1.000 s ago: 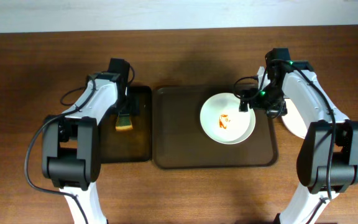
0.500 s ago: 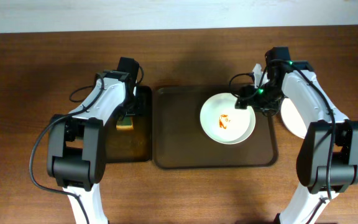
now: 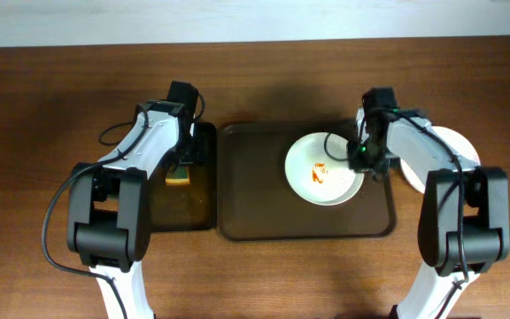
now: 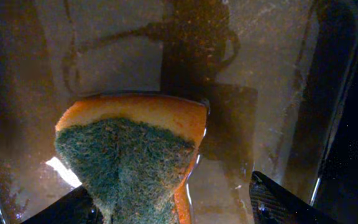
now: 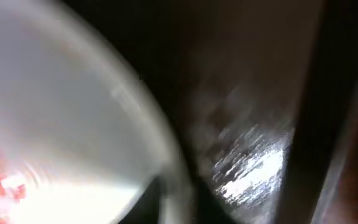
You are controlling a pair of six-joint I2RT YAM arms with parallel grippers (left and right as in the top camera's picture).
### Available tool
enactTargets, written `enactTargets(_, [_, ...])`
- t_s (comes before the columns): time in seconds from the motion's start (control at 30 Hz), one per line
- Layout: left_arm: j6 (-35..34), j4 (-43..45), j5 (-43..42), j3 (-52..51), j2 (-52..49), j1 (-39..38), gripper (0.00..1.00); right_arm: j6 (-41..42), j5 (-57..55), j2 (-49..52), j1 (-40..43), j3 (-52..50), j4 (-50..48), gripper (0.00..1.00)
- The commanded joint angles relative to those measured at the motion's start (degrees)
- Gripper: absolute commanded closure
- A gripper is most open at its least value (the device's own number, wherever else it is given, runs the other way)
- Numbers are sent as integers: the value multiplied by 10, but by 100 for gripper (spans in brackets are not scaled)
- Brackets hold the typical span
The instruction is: Clean dirty plates on tray and stack at the side
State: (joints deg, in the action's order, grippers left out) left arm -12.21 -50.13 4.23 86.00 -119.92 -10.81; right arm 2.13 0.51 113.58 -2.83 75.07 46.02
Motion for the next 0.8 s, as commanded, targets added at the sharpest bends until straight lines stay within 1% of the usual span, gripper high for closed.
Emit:
enactTargets(0.0, [3, 1, -8, 10, -12, -1, 30, 1, 86, 2, -2, -10, 28, 96])
enactTargets(0.03, [3, 1, -8, 10, -12, -1, 29, 43, 130, 2, -2, -10, 50, 96])
enactTargets(0.07, [3, 1, -8, 10, -12, 0, 28, 92, 151, 2, -2, -10, 73, 96])
enactTargets(0.1, [3, 2, -8, 10, -12, 0, 27, 120, 158, 2, -2, -10, 90, 94])
enactTargets(0.13, [3, 2, -7, 10, -12, 0, 27, 136, 160, 2, -3, -10, 104, 84])
enactTargets(0.17, [3, 1, 0, 10, -12, 0, 27, 136, 163, 2, -3, -10, 106, 73])
enactTargets(0.2, [3, 1, 1, 10, -12, 0, 27, 96, 170, 1, 2, 21, 109, 60])
enactTargets(0.23, [3, 1, 1, 10, -12, 0, 27, 53, 169, 1, 3, 49, 112, 57])
enactTargets(0.27, [3, 1, 1, 10, -12, 0, 27, 23, 168, 1, 2, 61, 110, 57])
enactTargets(0.3, [3, 1, 1, 10, -12, 0, 27, -1, 160, 2, 2, 66, 105, 57])
enactTargets(0.4, [3, 2, 1, 10, -12, 0, 27, -5, 62, 2, 2, 45, 81, 57])
enactTargets(0.43, [3, 2, 0, 10, -12, 0, 27, -5, 61, 3, 2, 36, 71, 57])
enactTargets(0.5, [3, 1, 1, 10, -12, 0, 27, -4, 69, 3, -1, -13, 20, 59])
enactTargets(0.53, [3, 1, 0, 10, -12, 0, 27, -4, 70, 3, -4, -29, -1, 63])
enactTargets(0.57, [3, 2, 0, 10, -12, 0, 27, -4, 70, 3, -10, -45, -20, 72])
enactTargets(0.6, [3, 2, 0, 10, -12, 0, 27, -4, 69, 3, -15, -49, -26, 89])
enactTargets(0.63, [3, 2, 0, 10, -12, 0, 27, -3, 65, 2, -16, -46, -26, 96])
enactTargets(0.67, [3, 2, 1, 10, -12, 0, 27, 4, 65, 2, -15, -39, -25, 96])
enactTargets(0.77, [3, 2, 1, 10, -12, 0, 27, 105, 65, 0, -6, 4, 11, 96])
